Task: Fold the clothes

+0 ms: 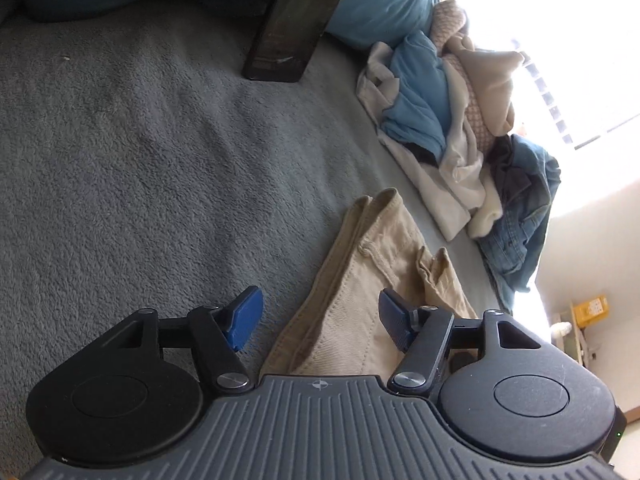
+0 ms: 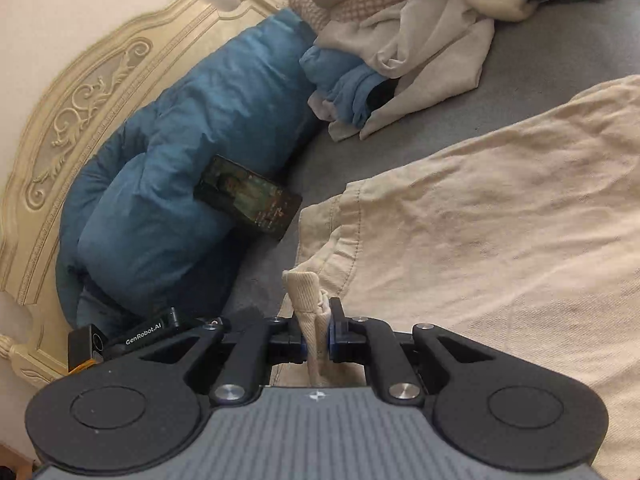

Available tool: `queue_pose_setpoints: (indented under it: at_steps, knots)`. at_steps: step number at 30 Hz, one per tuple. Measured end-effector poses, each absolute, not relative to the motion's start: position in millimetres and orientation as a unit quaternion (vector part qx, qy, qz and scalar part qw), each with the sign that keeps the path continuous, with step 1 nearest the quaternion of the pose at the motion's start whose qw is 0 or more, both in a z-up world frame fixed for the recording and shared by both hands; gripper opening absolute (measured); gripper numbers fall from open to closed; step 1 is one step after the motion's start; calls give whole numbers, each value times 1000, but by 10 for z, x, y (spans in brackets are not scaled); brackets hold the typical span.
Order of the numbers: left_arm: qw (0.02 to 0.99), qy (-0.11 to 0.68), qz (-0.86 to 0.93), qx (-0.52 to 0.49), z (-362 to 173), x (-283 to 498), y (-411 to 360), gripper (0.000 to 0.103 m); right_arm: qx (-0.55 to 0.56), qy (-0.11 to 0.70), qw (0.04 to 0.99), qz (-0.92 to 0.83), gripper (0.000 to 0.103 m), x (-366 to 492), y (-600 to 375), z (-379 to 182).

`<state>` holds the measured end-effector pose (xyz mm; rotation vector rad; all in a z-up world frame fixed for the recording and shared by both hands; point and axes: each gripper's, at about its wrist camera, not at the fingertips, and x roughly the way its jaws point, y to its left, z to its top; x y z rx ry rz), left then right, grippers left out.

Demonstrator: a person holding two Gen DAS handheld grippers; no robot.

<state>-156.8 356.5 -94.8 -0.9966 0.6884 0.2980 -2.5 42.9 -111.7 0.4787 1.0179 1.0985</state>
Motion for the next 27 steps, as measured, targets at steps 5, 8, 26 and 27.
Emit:
queue_pose_setpoints:
  at_steps: [5,8,26,27]
  knots:
    - [801,321,143,-484,-1010,-1608,3624,56,184,428,721,513,10,-126,628,-998]
    - [798,322,145,-488,-1034,-1630,3653,55,164,410,729,523,10,-186,747,-927]
    - [800,328,155,-478,-1088,-1656,3743,53,-66,335,777,530,11,-701,1297,-1122]
    - [800,329,155,-478,-1087,-1652,3746,53,-74,332,776,531,13,-721,1304,-1122]
